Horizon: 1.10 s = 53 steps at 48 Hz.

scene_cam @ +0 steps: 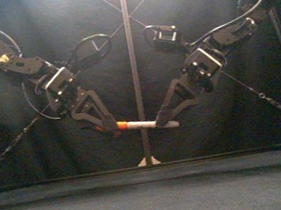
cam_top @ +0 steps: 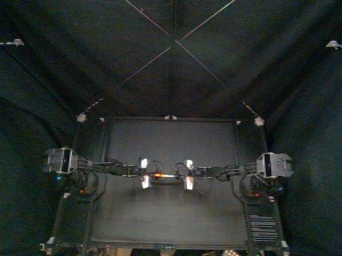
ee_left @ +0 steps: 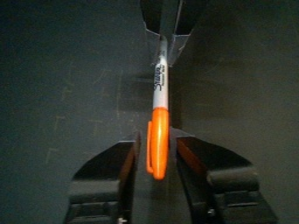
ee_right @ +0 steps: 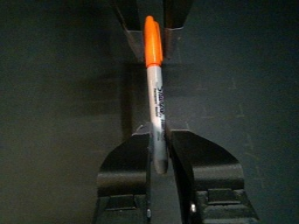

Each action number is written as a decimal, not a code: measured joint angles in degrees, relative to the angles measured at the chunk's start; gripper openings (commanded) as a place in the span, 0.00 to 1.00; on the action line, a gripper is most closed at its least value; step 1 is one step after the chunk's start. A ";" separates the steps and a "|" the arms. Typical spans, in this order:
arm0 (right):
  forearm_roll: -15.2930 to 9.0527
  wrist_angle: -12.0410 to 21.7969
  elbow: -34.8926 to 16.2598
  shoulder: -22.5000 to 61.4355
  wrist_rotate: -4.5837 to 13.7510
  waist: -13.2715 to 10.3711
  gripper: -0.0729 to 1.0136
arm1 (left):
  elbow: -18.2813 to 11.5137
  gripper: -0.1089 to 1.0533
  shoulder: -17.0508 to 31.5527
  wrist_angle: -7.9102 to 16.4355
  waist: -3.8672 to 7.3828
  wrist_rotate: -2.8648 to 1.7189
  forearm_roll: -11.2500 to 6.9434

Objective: Uncap the pen

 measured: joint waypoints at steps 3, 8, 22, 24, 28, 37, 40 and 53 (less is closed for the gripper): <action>0.00 -0.09 0.00 0.09 -0.26 -0.09 0.51 | -0.09 0.56 0.09 0.35 0.00 0.00 0.53; 0.00 -0.09 0.00 0.09 -0.09 -0.09 0.51 | -0.09 0.53 0.00 1.23 0.00 0.00 0.88; 1.41 -2.20 3.52 -3.43 0.18 -0.26 0.51 | 0.53 0.53 -1.85 1.32 0.35 0.00 1.05; 1.85 -2.99 4.48 -4.48 0.09 -0.44 0.51 | 0.79 0.53 -2.55 1.32 0.44 0.00 1.05; 2.72 -3.52 8.70 -6.50 0.44 -0.79 0.51 | 4.31 0.53 -4.13 2.11 1.14 -0.26 0.97; 4.22 -5.89 13.27 -10.81 0.35 -1.76 0.51 | 6.77 0.53 -7.12 1.58 1.76 -0.09 1.05; 4.66 -6.86 14.41 -11.87 0.35 -1.76 0.51 | 7.21 0.53 -8.09 1.49 1.76 -0.09 1.14; 5.01 -8.70 16.26 -13.10 0.35 -1.93 0.51 | 8.96 0.53 -10.81 1.49 1.67 -0.09 1.76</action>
